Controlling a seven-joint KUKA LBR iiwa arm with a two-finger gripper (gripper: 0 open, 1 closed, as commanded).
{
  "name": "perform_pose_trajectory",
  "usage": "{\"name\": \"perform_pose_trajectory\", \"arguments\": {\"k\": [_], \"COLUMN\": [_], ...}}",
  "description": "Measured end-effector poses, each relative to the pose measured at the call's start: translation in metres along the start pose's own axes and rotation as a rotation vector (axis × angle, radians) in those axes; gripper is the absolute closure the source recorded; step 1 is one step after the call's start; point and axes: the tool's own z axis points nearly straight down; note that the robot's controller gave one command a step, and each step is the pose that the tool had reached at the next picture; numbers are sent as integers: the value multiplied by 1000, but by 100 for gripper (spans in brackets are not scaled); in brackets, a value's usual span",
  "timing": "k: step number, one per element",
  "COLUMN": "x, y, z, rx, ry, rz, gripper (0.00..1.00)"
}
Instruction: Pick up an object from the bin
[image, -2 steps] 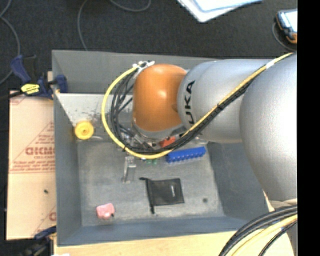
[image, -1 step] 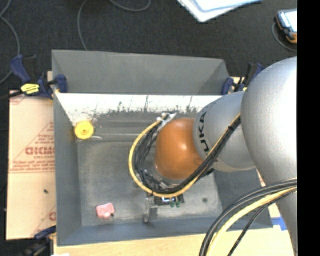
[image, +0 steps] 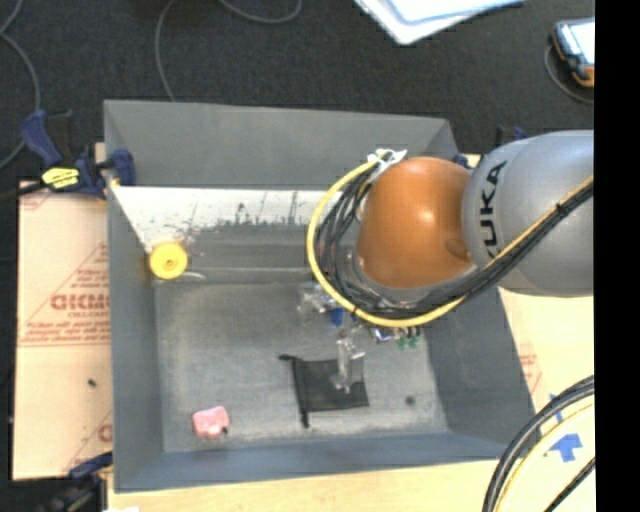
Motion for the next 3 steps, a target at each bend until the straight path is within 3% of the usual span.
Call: {"name": "perform_pose_trajectory", "arguments": {"k": [1,2,3], "x": [43,28,33], "y": [-42,-11,-32], "z": [64,93,92], "rx": [0,-1,0], "ry": [24,-1,18], "rz": [273,278,356], "gripper": [0,0,100]}}
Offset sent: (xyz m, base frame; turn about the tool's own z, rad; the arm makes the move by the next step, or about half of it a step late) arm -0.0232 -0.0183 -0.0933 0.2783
